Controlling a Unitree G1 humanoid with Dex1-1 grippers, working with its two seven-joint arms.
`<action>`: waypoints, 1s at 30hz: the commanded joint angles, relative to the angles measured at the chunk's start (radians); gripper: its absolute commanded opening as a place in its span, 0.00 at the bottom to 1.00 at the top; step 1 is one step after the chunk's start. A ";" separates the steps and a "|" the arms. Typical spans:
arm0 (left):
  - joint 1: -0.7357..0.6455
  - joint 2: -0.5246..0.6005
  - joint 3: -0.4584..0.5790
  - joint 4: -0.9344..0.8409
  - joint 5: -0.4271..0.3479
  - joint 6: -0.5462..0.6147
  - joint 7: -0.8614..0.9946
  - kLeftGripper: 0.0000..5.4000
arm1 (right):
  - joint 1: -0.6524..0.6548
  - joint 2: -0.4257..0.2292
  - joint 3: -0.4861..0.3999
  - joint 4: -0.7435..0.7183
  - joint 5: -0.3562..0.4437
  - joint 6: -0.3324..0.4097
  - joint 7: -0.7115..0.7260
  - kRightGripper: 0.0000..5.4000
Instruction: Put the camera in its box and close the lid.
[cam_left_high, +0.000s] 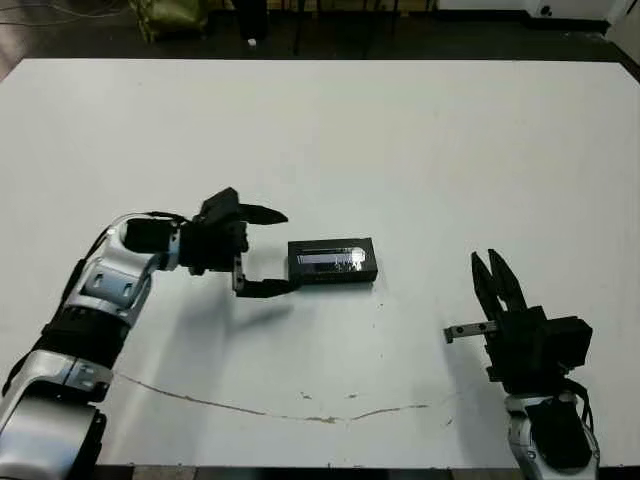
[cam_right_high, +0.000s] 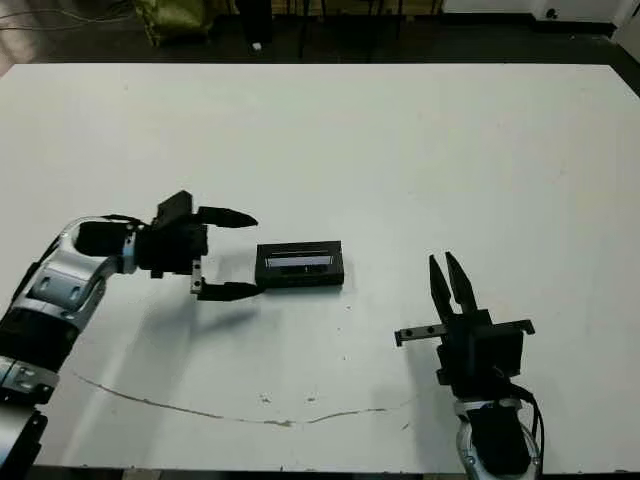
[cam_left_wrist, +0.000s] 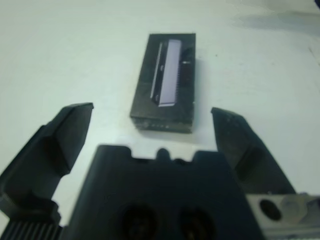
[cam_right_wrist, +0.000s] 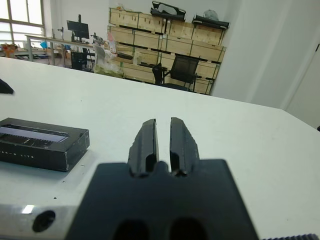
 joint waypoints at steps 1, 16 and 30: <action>0.025 0.065 0.054 -0.050 0.005 0.037 0.061 1.00 | 0.009 -0.002 -0.001 0.010 0.007 0.014 -0.001 0.00; 0.085 -0.038 0.169 -0.218 -0.214 0.188 0.202 0.95 | 0.009 -0.001 0.002 0.009 0.000 0.009 -0.003 0.00; 0.331 -0.350 0.033 -0.681 -0.093 0.294 0.788 0.33 | 0.000 0.004 0.011 0.007 -0.018 -0.003 -0.013 0.00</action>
